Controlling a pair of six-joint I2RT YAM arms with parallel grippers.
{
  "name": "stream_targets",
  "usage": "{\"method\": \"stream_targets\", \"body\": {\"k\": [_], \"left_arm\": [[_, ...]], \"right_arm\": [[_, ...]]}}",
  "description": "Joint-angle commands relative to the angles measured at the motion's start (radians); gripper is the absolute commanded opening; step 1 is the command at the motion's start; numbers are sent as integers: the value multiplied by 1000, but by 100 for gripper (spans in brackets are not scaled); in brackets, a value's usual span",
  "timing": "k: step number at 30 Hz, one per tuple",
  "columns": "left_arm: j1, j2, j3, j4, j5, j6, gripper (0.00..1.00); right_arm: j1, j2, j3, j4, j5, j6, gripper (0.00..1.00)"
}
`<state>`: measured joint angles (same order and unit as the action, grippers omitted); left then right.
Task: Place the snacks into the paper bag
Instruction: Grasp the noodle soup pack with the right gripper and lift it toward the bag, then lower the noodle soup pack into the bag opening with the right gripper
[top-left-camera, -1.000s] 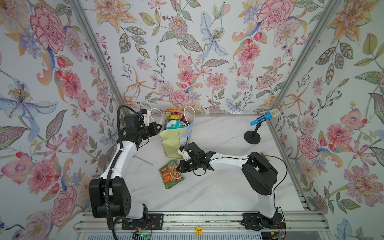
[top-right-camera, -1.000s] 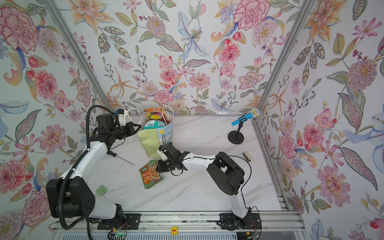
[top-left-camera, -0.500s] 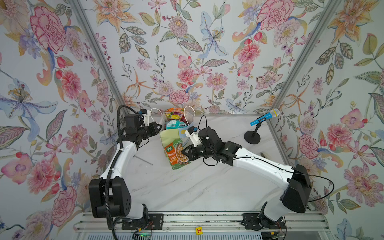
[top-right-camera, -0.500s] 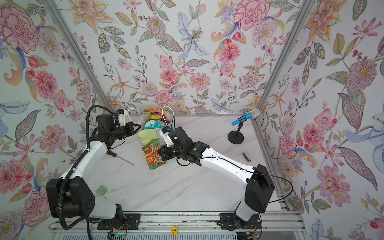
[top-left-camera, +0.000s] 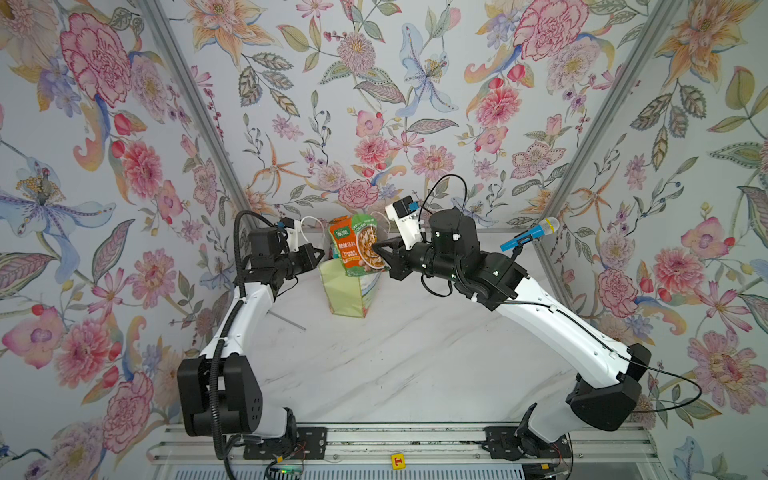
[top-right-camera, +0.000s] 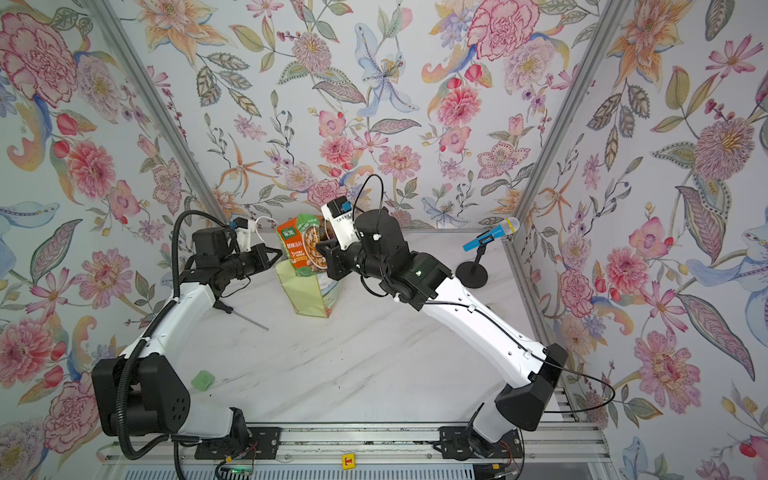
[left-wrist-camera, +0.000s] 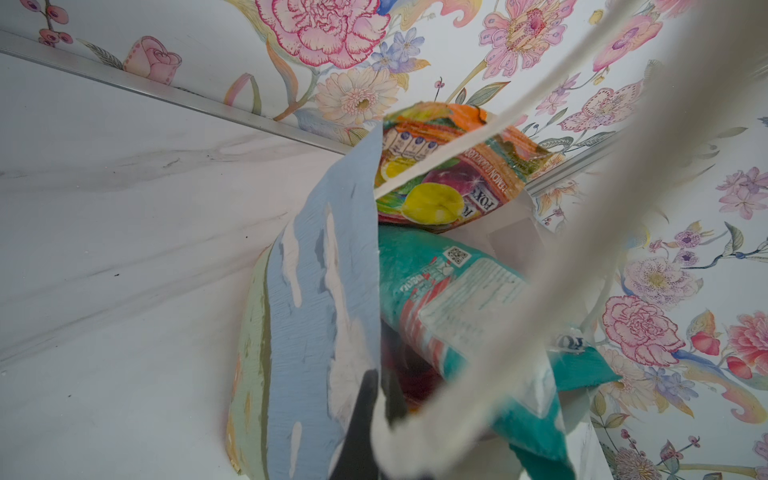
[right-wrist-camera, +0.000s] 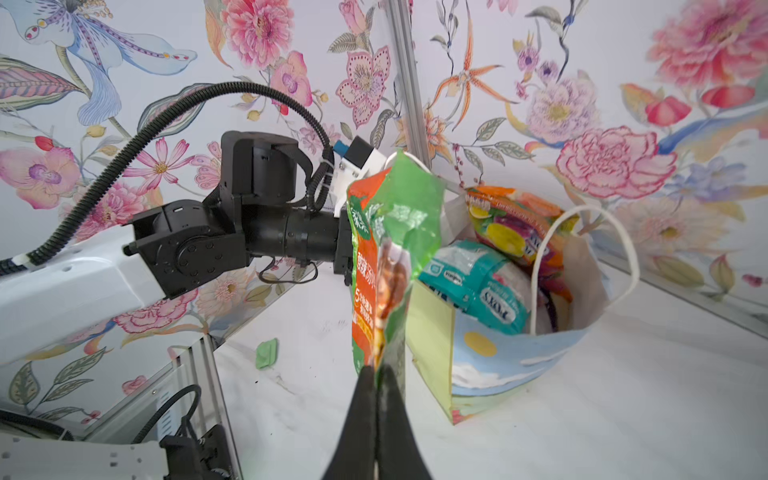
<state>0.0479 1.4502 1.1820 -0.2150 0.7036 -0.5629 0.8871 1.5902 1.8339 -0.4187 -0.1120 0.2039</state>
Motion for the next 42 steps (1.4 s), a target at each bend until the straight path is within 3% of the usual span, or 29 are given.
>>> {"method": "stream_targets", "body": {"k": [1,10,17,31,42], "left_arm": [[9,-41,-7,25,34,-11,0],[8,-41,-8,47,39,-31,0],[8,-36,-9,57,48,-39,0],[9,-30,-7,55,51,-35,0],[9,-34,7,35,45,-23,0]], "right_arm": [[-24,79,104,-10,53,-110,0],[-51,391,483,-66,97,-235,0],[-52,567,662,-67,156,-391,0],[-75,625,605,71,155,-554,0],[-101,599,437,174,139,-650,2]]}}
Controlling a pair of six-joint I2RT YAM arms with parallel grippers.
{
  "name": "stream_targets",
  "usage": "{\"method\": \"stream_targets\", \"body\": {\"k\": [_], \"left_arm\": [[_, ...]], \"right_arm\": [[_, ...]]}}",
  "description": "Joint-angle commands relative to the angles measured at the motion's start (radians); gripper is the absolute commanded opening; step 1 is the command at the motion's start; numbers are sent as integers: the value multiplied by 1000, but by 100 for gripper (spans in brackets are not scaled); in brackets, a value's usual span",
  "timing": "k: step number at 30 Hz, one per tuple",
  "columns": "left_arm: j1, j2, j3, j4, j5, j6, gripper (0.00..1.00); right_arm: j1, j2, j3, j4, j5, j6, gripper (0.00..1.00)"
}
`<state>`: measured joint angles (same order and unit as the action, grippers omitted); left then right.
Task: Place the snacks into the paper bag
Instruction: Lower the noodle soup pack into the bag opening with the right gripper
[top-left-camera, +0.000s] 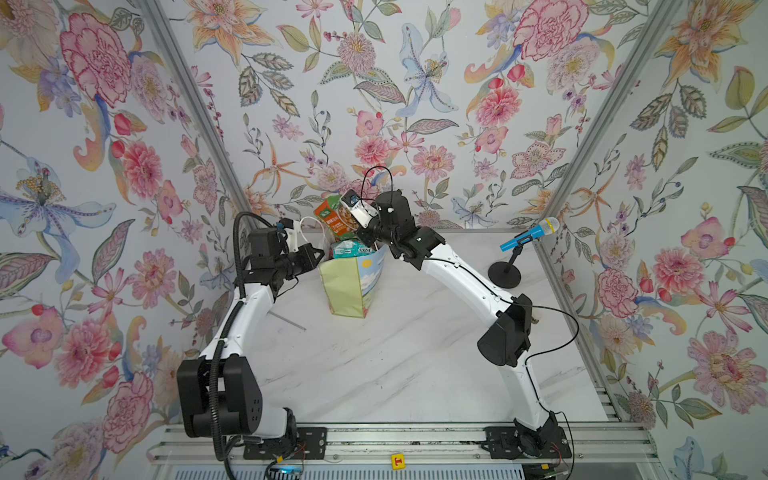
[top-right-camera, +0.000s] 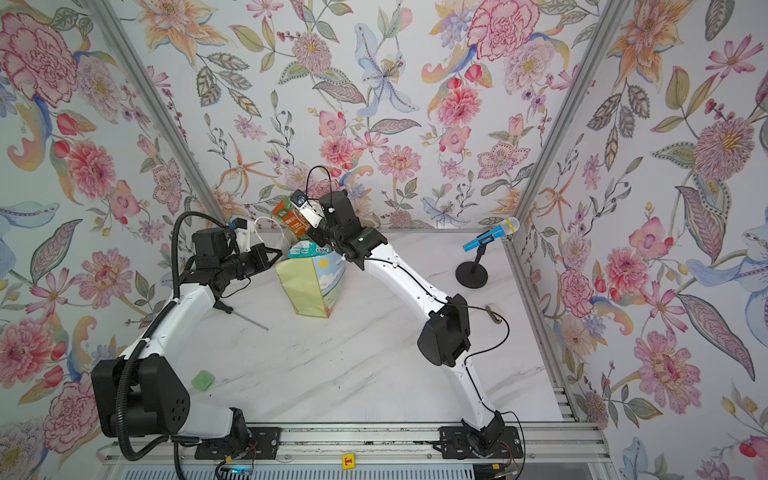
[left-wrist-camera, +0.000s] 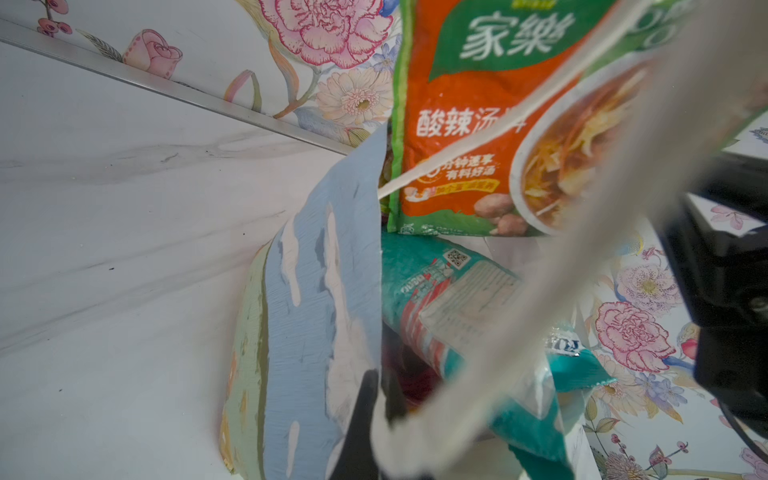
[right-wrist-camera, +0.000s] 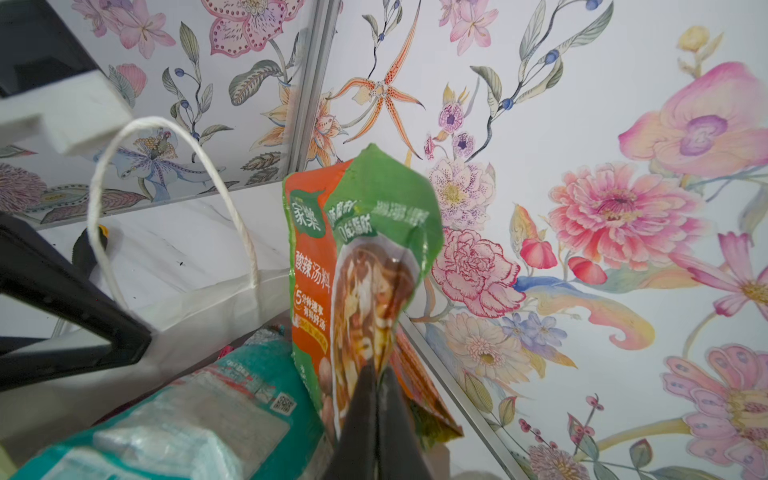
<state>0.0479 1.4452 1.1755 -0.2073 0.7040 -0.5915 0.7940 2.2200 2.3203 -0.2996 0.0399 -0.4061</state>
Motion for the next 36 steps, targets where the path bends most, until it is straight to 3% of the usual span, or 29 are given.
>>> {"method": "stream_targets", "body": {"k": [1,8,13,23,26,32,36], "left_arm": [[9,-29,15,25,43,5,0],[9,-26,31,10,40,15,0],[9,-26,31,6,38,18,0],[9,-29,31,3,38,20,0],[9,-28,30,6,38,20,0],[9,-32,27,5,38,22,0],[9,-31,25,4,38,22,0]], "right_arm": [[-10,-35,-61,53,-18,-31,5],[-25,-115,-193,70,-89,58,36],[-43,-191,-233,110,-152,145,49],[-44,-271,-229,143,-261,309,57],[-43,-226,-143,82,-261,355,56],[-3,-15,204,-173,-80,384,56],[10,49,262,-196,31,411,56]]}}
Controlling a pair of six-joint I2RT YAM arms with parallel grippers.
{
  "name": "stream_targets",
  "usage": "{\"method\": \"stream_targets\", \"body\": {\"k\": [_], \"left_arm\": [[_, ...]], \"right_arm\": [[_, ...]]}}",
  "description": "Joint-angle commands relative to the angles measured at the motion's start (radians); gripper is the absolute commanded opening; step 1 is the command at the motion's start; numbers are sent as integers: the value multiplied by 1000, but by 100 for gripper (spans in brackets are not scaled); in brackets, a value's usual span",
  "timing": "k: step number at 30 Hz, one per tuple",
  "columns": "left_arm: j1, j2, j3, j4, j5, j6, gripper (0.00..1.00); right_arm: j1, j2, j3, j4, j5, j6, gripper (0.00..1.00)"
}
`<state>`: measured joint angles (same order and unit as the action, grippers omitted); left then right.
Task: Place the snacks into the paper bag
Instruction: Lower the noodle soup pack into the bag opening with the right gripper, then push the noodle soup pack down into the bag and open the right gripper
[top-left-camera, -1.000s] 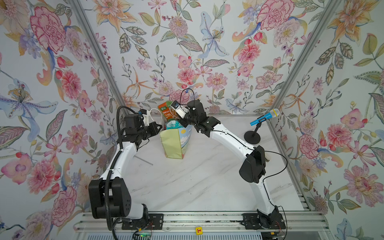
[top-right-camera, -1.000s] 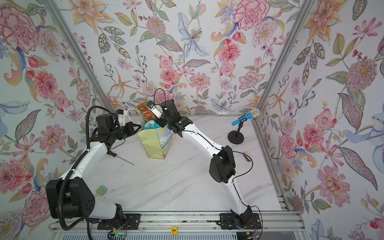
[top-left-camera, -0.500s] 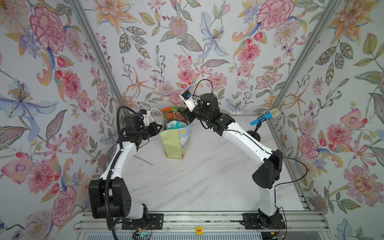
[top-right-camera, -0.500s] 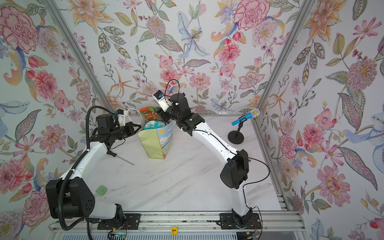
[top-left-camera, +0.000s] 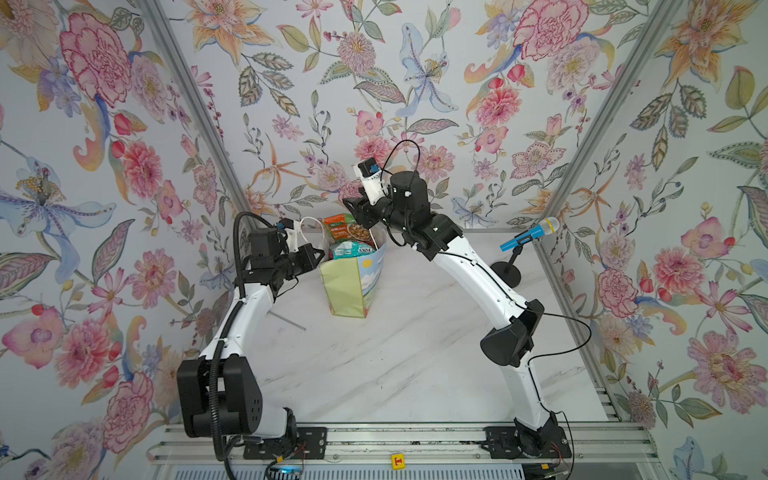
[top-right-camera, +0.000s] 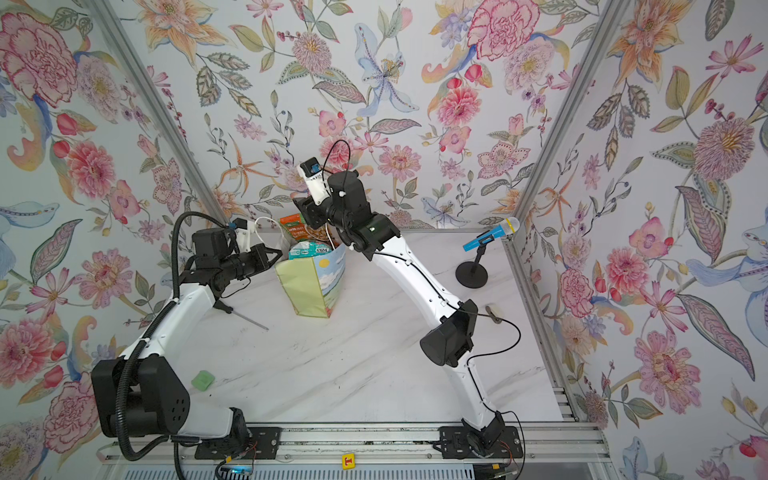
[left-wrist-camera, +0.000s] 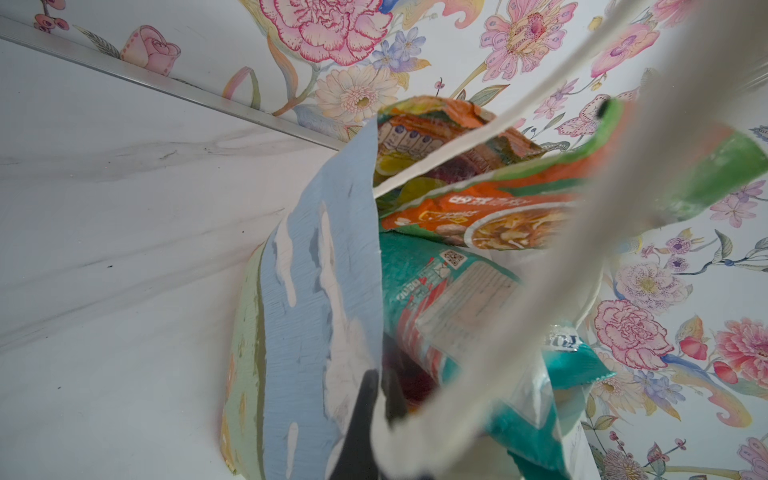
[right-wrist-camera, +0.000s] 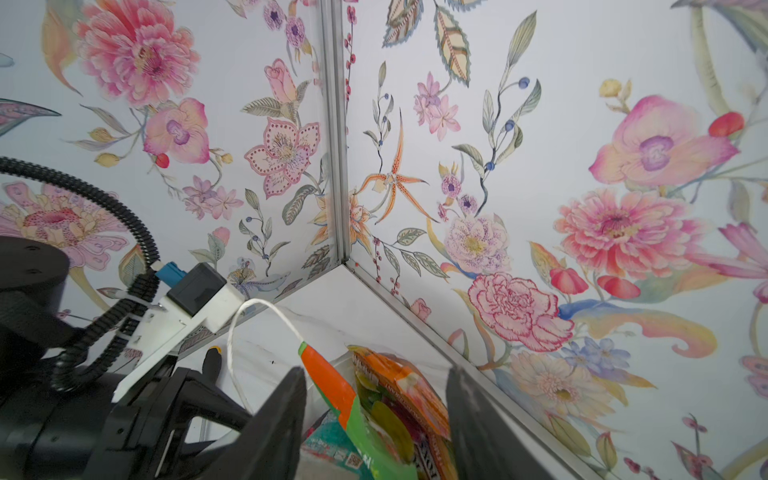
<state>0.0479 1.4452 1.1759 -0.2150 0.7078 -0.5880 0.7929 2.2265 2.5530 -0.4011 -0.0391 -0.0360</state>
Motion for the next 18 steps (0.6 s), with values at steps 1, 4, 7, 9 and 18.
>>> {"method": "stream_targets", "body": {"k": [1,4,7,9,18], "left_arm": [[10,-31,25,11,35,19,0],[8,-31,28,9,35,22,0],[9,-29,29,8,35,21,0],[9,-29,28,9,35,22,0],[10,-28,28,13,36,20,0]], "right_arm": [[9,53,32,-95,128,50,56],[4,75,33,-99,147,61,56],[4,91,33,-118,149,60,56],[5,96,32,-138,140,61,55],[61,28,-112,-181,-1,13,41]]}}
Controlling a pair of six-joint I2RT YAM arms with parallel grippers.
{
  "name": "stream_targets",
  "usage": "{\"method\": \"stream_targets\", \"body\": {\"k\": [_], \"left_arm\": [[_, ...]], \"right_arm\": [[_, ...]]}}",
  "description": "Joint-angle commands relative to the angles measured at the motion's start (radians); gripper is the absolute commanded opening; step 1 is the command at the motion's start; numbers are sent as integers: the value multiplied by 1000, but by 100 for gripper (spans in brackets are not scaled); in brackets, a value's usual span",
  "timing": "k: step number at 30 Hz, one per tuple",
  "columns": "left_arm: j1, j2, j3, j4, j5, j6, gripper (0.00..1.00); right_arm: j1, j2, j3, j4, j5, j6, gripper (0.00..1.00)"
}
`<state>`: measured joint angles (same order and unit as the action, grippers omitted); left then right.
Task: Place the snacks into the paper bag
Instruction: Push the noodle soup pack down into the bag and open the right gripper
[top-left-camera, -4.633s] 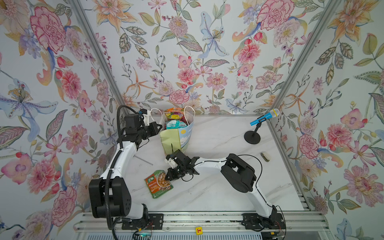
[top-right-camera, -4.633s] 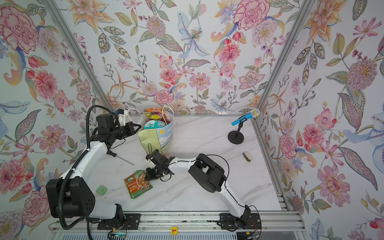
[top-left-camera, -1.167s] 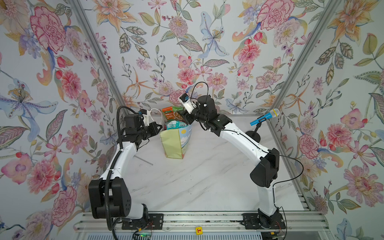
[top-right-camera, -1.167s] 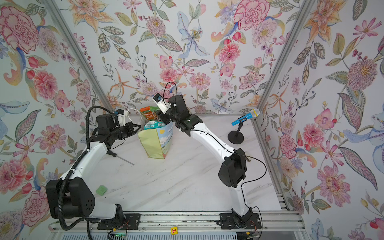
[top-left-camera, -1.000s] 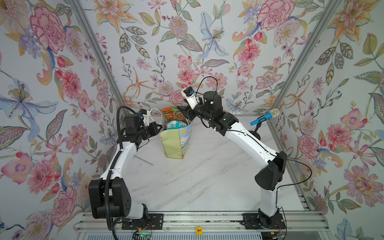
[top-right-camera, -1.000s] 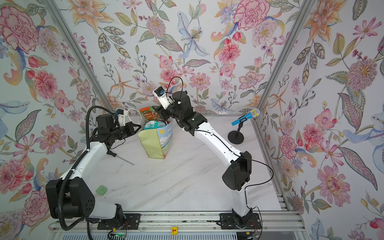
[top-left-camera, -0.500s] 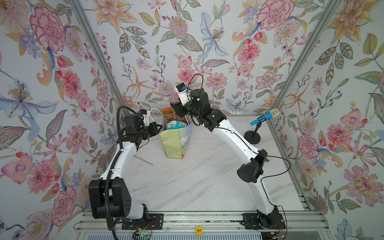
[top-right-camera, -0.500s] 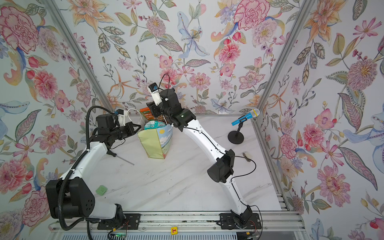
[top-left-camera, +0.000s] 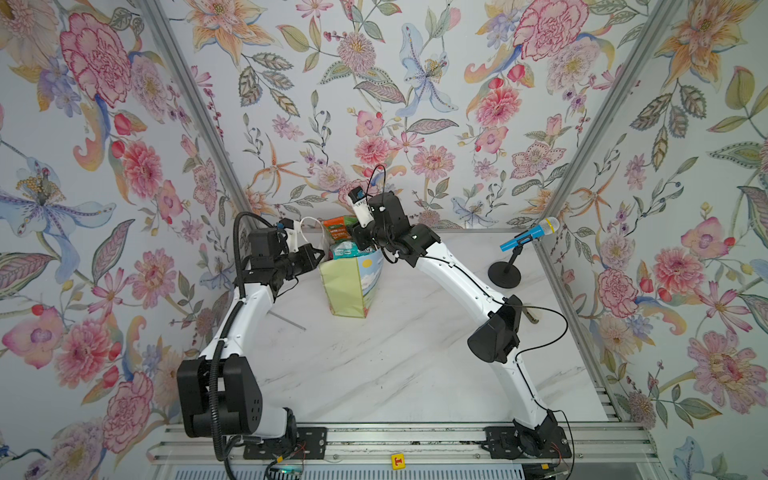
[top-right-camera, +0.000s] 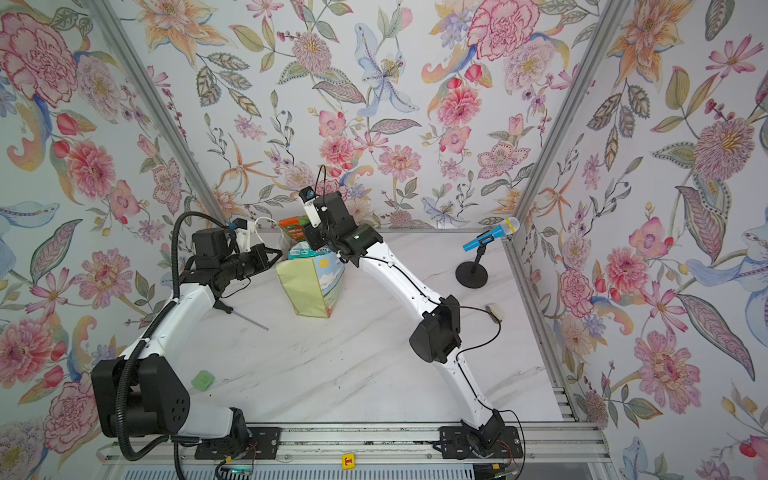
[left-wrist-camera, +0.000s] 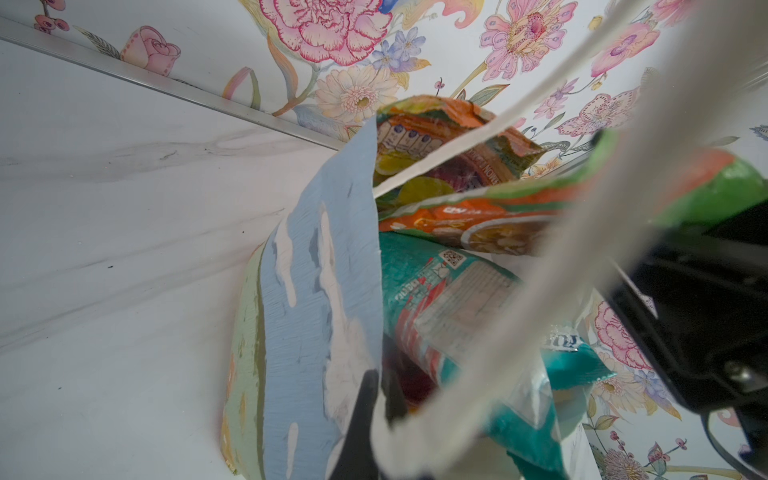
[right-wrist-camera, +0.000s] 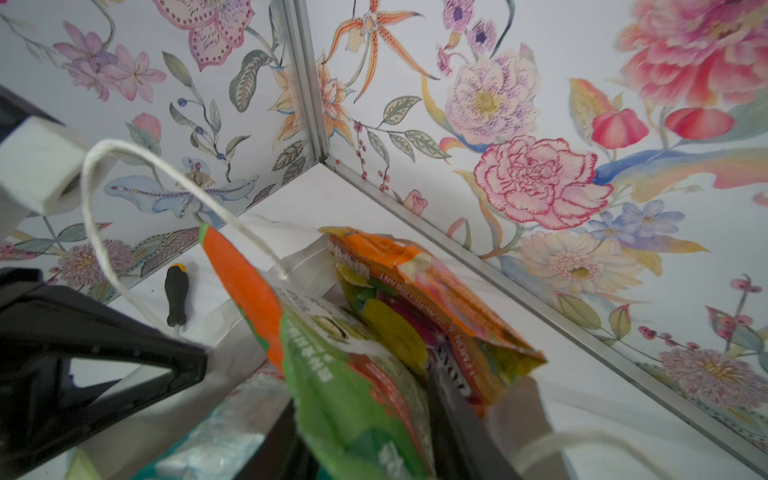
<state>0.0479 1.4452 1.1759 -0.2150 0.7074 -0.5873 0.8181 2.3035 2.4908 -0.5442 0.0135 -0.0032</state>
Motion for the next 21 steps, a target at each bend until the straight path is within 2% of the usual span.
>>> {"method": "stream_targets", "body": {"k": [1,6,10,16,21], "left_arm": [[10,-29,28,13,37,20,0],[9,-34,27,13,39,19,0],[10,-37,27,11,41,20,0],[10,-39,26,8,40,23,0],[9,-37,23,12,42,21,0]], "right_arm": [[47,-63,-73,-38,-57,-25,41],[60,-122,-177,-37,-110,32,41],[54,-166,-230,-37,-122,73,47],[28,-232,-172,-36,-182,104,53],[27,-229,-119,-32,-210,128,54]]}}
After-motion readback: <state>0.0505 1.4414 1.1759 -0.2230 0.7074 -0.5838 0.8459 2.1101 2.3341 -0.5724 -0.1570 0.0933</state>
